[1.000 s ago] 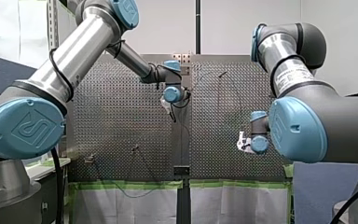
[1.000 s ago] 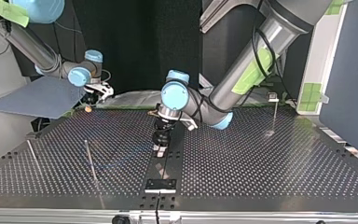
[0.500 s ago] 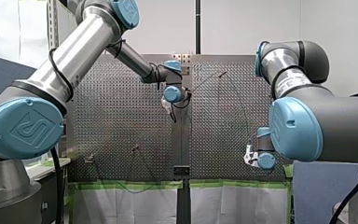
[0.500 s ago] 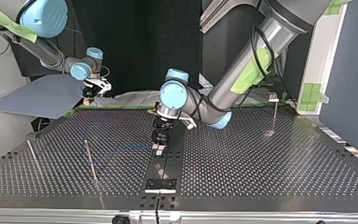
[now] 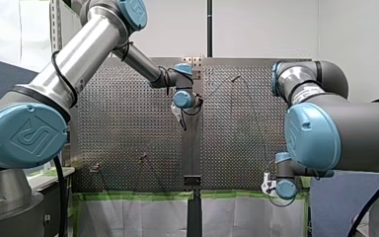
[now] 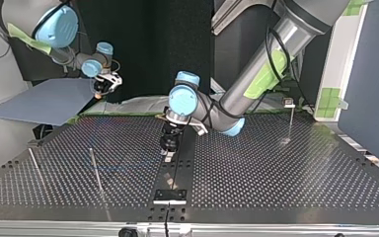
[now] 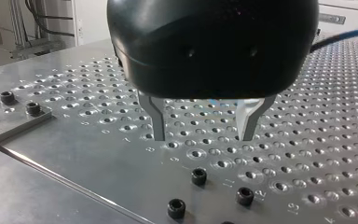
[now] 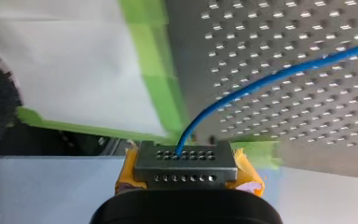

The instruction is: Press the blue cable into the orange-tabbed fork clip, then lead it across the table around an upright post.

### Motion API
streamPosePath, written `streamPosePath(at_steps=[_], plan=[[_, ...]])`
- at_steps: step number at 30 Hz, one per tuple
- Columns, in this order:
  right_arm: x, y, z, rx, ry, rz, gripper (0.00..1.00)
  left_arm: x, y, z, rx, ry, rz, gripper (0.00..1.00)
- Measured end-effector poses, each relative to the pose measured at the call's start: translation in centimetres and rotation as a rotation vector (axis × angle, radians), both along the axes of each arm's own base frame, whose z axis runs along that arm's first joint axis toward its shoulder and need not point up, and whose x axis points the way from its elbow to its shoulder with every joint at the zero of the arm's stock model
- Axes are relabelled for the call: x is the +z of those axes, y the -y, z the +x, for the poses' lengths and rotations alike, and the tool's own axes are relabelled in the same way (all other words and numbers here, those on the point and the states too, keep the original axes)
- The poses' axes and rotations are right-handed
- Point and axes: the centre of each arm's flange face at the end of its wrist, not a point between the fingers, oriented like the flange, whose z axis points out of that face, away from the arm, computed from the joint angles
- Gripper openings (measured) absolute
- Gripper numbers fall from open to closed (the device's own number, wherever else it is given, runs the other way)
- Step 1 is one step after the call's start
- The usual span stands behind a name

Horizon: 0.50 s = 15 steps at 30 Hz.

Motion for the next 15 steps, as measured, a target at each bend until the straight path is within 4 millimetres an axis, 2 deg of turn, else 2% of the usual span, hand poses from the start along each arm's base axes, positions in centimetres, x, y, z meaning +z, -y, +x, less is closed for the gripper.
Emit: streamPosePath(at_steps=[5, 15], plan=[[-1.9, -0.9, -0.2, -0.002, 0.000, 0.027, 0.00, -0.2, 0.2, -0.3, -0.010, -0.015, 0.014, 0.75], [-2.2, -0.8, -0.9, -0.011, 0.006, 0.032, 0.00, -0.4, 0.7, -1.5, -0.078, -0.068, 0.047, 0.75]])
